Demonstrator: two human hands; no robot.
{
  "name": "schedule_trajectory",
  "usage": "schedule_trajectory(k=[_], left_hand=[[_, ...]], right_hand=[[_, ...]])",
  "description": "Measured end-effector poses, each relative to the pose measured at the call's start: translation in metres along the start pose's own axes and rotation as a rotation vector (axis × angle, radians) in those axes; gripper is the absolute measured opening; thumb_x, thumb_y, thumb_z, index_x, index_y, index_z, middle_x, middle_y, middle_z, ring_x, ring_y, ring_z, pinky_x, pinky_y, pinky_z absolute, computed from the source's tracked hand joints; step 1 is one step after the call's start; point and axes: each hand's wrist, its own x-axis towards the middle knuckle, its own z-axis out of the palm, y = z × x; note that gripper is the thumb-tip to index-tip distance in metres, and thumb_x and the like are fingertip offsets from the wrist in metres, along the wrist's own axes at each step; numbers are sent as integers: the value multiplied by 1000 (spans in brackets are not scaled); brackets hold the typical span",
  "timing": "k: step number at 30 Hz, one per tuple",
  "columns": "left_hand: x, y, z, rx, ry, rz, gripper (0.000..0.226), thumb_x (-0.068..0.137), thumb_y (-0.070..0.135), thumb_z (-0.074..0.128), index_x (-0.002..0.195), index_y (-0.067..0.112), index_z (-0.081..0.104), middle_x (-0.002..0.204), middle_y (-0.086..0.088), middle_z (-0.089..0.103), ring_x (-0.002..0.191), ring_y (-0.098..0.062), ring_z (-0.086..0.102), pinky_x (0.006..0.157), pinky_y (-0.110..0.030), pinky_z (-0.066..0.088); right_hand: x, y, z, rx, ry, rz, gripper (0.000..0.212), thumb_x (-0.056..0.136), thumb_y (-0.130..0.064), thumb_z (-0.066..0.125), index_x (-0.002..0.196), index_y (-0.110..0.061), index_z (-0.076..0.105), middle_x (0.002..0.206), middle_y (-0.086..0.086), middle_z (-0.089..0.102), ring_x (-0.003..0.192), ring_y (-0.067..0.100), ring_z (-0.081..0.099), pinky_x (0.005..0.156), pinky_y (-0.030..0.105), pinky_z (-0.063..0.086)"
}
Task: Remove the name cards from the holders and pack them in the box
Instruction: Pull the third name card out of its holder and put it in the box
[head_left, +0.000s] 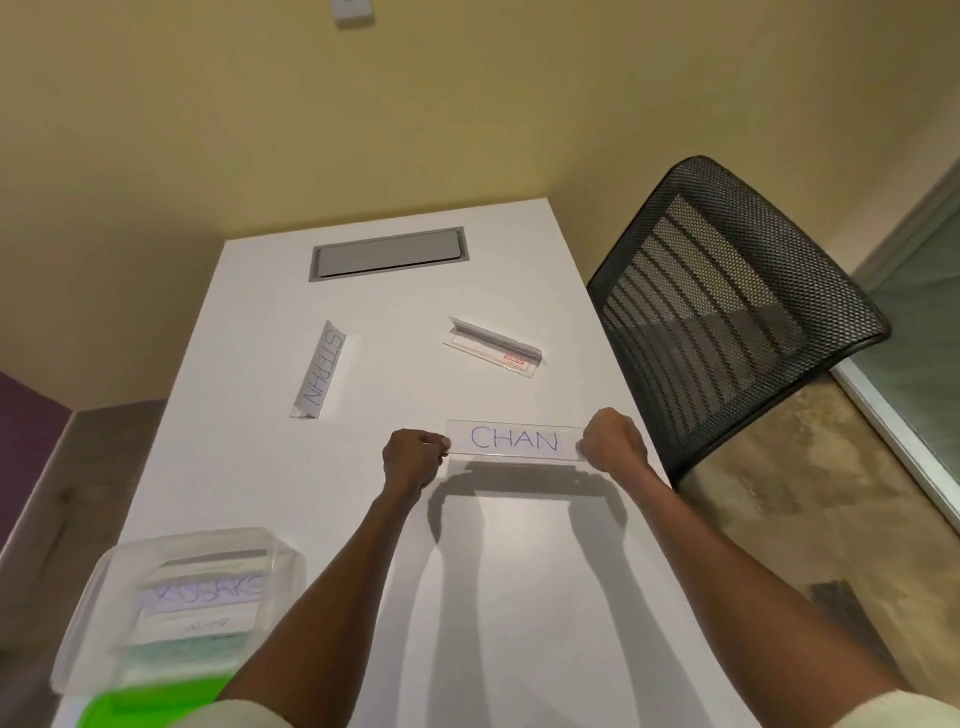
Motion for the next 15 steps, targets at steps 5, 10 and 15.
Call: schedule_trajectory(k=[5,10,15], left_hand=[[-2,-12,-15,90,29,49,19,83,11,63,67,9,74,76,-2,75,75,-21,69,65,-25,48],[-2,-22,-21,157,18,68,26,77,0,52,69,12,75,79,1,75,76,-19,70,65,-25,51],[6,-29,-16,212,42,62,8,77,15,72,70,17,75,73,5,71,70,-16,64,58,-20,40]], right_hand=[[-14,-13,5,123,90,4,2,80,-7,66,78,-6,66,82,12,65,69,29,56,57,25,40],[-17,-15,13,235,141,-28,9,74,0,66,66,-3,66,74,13,69,66,30,58,53,25,39],[-10,-12,26,367,166,-24,7,74,-6,72,74,-13,74,78,4,71,71,25,63,57,23,39]])
